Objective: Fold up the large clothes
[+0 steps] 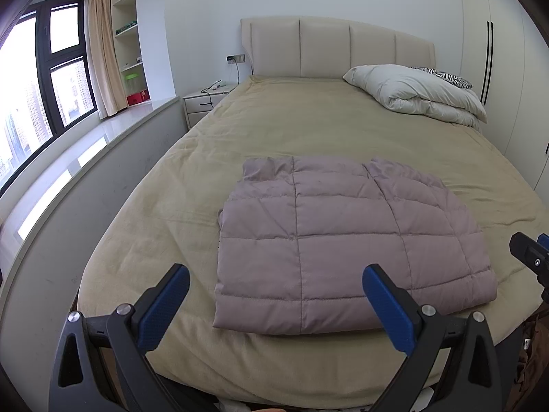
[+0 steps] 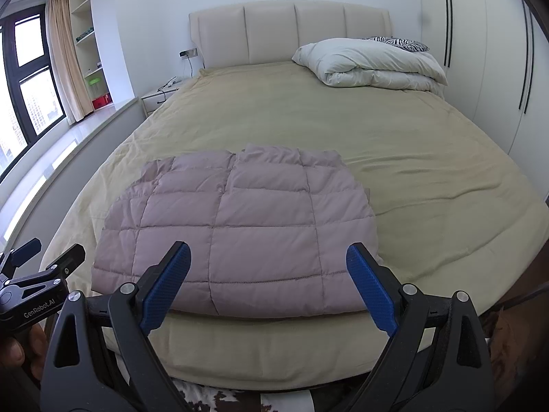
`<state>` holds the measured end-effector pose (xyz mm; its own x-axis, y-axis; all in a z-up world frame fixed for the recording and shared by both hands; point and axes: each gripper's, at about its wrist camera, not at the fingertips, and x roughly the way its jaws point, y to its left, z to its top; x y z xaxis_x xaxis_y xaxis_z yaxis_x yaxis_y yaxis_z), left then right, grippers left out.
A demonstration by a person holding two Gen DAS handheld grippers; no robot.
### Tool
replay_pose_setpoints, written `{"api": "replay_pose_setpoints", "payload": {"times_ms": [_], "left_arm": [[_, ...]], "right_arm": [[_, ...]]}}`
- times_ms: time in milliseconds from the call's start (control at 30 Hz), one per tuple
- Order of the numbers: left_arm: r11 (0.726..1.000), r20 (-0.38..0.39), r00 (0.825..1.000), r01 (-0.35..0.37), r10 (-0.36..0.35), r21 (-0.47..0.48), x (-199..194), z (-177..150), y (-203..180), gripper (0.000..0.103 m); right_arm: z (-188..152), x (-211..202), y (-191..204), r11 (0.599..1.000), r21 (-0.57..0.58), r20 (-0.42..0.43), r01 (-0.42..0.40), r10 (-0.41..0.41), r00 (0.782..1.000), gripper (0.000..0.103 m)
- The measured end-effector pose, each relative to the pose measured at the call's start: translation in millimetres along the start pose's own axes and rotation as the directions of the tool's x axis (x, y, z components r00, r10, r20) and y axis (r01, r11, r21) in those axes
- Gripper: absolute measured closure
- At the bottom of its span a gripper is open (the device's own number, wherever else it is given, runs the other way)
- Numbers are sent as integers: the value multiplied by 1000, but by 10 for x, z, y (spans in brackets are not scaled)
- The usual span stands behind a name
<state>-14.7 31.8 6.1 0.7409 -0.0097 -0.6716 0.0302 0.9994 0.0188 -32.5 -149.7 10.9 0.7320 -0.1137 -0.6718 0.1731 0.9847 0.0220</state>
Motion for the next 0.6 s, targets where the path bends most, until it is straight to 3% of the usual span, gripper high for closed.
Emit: {"api": "replay_pose_setpoints", "payload": {"times_ms": [600], "left_arm": [[1000, -1, 1000, 0, 0, 2, -3, 16, 3, 0]], "right_arm": [[-47, 17, 54, 1000, 4, -4, -2, 2, 1000, 10]]}}
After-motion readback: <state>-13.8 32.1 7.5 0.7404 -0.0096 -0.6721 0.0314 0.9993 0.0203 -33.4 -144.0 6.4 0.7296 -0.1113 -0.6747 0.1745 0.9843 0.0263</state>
